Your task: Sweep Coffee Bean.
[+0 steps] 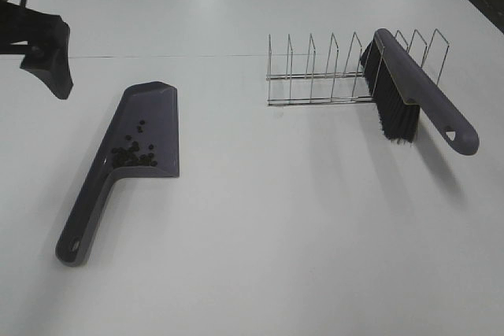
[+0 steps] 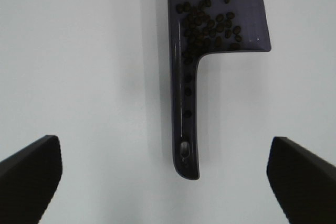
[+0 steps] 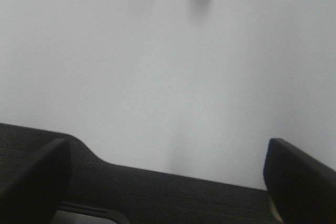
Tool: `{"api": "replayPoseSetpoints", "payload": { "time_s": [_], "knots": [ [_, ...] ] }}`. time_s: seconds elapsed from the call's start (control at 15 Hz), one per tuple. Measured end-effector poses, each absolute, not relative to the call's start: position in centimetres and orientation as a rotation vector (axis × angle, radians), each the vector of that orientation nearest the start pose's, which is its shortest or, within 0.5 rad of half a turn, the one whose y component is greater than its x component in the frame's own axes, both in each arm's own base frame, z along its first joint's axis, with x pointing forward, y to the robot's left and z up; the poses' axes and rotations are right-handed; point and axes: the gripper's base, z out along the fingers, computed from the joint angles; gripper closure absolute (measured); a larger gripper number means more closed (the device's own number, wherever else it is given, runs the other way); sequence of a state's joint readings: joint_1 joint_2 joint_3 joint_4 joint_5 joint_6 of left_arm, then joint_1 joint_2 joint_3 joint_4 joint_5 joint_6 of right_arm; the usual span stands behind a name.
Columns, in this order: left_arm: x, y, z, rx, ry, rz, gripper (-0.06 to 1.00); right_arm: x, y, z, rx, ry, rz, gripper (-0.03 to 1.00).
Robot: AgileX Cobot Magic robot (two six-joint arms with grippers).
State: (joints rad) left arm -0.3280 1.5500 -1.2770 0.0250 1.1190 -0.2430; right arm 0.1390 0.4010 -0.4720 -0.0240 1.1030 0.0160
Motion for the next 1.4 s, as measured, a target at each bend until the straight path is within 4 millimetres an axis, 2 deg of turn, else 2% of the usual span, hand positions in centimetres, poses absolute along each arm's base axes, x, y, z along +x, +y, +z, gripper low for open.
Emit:
{"api": "replayPoseSetpoints", "payload": {
  "time_s": [0.4,0.47,0.67,0.93,1.0,1.07,1.2,1.27,1.4],
  "knots": [
    [25.2,-8.2,34.7,0.128,2.737,-0.103,-0.05,3.0,0.4,26.1,-0.24,2.376,0.036,0.1],
    [23.9,-7.8,36.2,0.121,2.682,-0.123,-0.05,2.7,0.4,25.9,-0.247,2.346,0.033,0.1],
    [21.1,-6.8,38.9,0.112,2.577,-0.16,-0.05,1.9,0.3,26.1,-0.245,2.284,0.033,0.11],
    [17.8,-5.7,41.2,0.104,2.484,-0.19,-0.05,1.1,0.2,26.2,-0.241,2.226,0.034,0.12],
    [16.2,-5.1,42.1,0.115,2.436,-0.199,-0.05,1.0,0.1,26.1,-0.24,2.216,0.034,0.12],
    [15.8,-5.0,42.3,0.119,2.423,-0.201,-0.05,1.0,0.1,26.1,-0.24,2.215,0.034,0.12],
    [13.5,-4.2,42.0,0.146,2.391,-0.198,-0.05,1.0,0.1,26.1,-0.24,2.215,0.034,0.12],
    [12.2,-3.8,41.2,0.148,2.388,-0.197,-0.05,1.0,0.1,26.1,-0.24,2.215,0.034,0.12],
    [9.2,-2.7,37.4,0.179,2.433,-0.174,-0.05,1.0,0.1,26.1,-0.24,2.215,0.034,0.12]
  ]
}}
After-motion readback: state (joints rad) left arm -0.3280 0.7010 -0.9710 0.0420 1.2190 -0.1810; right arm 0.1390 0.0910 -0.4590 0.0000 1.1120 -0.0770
